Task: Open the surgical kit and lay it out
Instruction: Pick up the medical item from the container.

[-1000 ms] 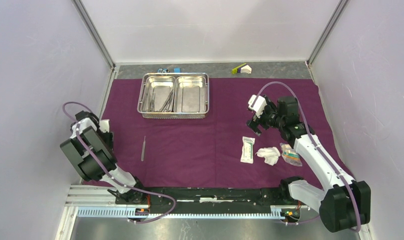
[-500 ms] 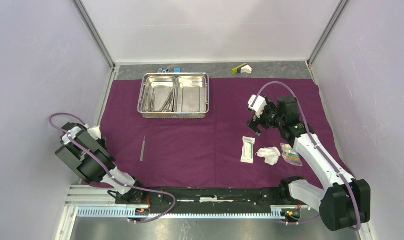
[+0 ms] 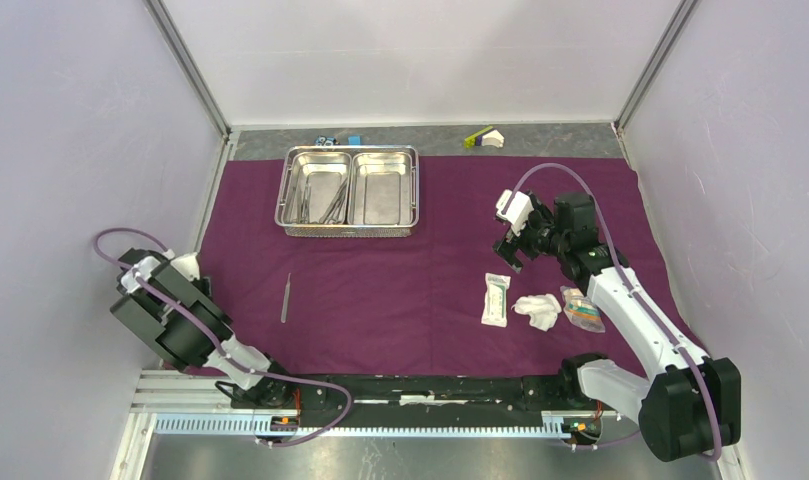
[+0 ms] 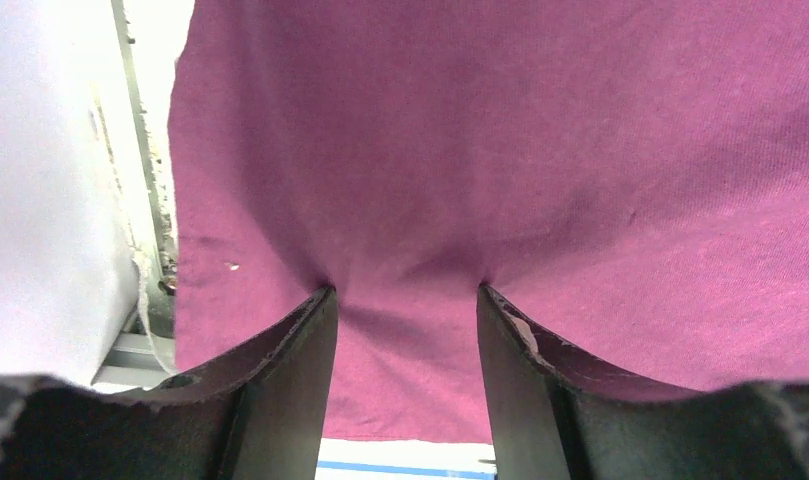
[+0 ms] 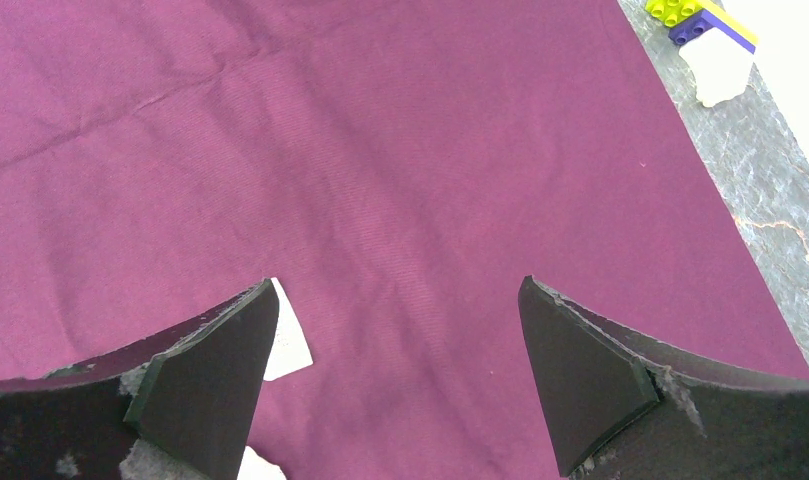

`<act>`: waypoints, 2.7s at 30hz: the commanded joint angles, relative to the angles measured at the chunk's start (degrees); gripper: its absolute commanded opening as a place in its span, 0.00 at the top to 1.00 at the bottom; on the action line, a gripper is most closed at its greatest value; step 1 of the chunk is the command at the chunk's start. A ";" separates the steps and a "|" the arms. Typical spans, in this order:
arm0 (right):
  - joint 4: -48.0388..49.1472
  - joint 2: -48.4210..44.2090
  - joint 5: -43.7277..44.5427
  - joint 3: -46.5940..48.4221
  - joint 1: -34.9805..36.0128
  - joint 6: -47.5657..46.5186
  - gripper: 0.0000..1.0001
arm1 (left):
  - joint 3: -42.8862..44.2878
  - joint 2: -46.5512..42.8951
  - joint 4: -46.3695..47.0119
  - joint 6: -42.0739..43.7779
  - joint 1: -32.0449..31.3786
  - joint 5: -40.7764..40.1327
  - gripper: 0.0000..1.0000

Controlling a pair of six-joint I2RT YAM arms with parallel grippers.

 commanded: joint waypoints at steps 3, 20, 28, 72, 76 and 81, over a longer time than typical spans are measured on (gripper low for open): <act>0.49 0.03 -0.35 0.28 0.24 -0.64 0.03 | 8.72 3.36 -2.82 -0.76 0.83 2.02 0.38; 0.34 -0.07 0.10 1.05 0.18 0.46 0.03 | 10.58 -9.73 -5.38 -7.67 -11.16 14.10 0.29; 0.10 -1.71 3.30 2.03 0.15 1.28 0.03 | 11.43 -10.18 2.76 -19.03 -24.51 12.16 0.26; -1.31 7.52 7.06 2.56 -5.45 -0.66 0.03 | 44.14 30.63 2.91 -24.89 -32.00 -6.64 0.25; -1.39 7.51 6.63 2.56 -5.91 -0.58 0.03 | 41.75 25.92 2.38 -23.71 -31.70 -8.14 0.25; -1.56 7.77 5.98 2.79 -5.96 -0.57 0.03 | 40.10 21.35 2.27 -23.26 -31.55 -7.44 0.24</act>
